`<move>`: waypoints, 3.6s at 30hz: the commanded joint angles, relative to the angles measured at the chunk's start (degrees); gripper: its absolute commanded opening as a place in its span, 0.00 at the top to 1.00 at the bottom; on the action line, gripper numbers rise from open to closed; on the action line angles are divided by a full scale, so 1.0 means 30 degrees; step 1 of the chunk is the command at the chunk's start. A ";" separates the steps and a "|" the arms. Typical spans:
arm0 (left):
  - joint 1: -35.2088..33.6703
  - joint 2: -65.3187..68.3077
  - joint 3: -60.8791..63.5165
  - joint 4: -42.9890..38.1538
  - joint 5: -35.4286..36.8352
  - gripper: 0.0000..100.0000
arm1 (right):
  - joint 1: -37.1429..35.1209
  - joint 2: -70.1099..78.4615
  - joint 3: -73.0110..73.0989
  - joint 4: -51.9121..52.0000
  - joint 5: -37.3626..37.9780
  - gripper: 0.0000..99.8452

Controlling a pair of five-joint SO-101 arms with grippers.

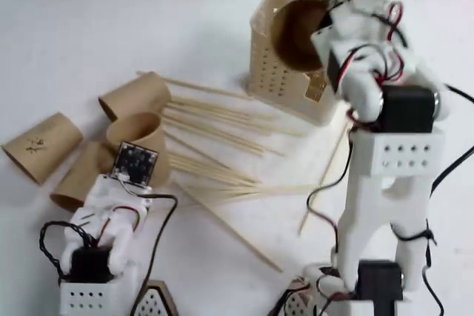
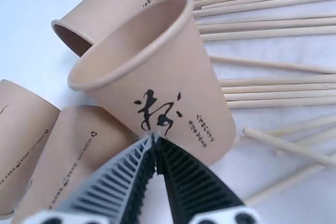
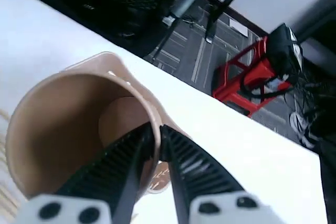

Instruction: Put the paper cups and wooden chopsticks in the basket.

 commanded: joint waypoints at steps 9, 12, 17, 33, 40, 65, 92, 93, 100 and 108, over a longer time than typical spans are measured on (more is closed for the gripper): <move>-0.0132 -0.0103 -0.0205 -0.0469 -0.0234 0.97 | 0.1626 0.3766 -0.2784 -0.0337 -0.1553 0.98; -0.0132 -0.0103 -0.0205 -0.0469 -0.0234 0.97 | 0.1949 0.4762 -0.2784 -0.0337 -0.1641 0.98; -0.0132 -0.0103 -0.0176 -0.0469 -0.0234 0.97 | 0.2066 0.5729 -0.2784 -0.0337 -0.1641 0.98; -0.0132 -0.0103 -0.0176 -0.0469 -0.0234 0.97 | 0.1861 0.4703 -0.3223 0.0132 -0.1670 0.88; -0.0132 -0.0103 -0.0322 -0.0469 -0.0234 0.97 | 0.0278 0.2535 -0.3194 0.2330 -0.1641 0.88; -0.6813 -0.0103 -0.2374 -0.0293 0.1700 0.97 | -1.0125 0.2623 -0.2579 0.8278 -0.7766 0.88; -0.6930 -0.0103 -0.1963 -0.0440 0.1670 0.97 | -1.4667 1.1795 -0.2784 0.3179 -1.2777 0.88; -0.6930 -0.0103 -0.1963 -0.0440 0.1670 0.97 | -1.4696 1.1971 -0.2784 0.3179 -1.2777 0.88; -0.6960 -0.0103 -0.1963 -0.0440 0.1670 0.97 | -1.4755 1.3084 -0.2784 0.3267 -1.2777 0.89; -0.6960 -0.0103 -0.1934 -0.0440 0.1670 0.97 | -1.4755 1.3465 -0.2755 0.4703 -1.2777 0.89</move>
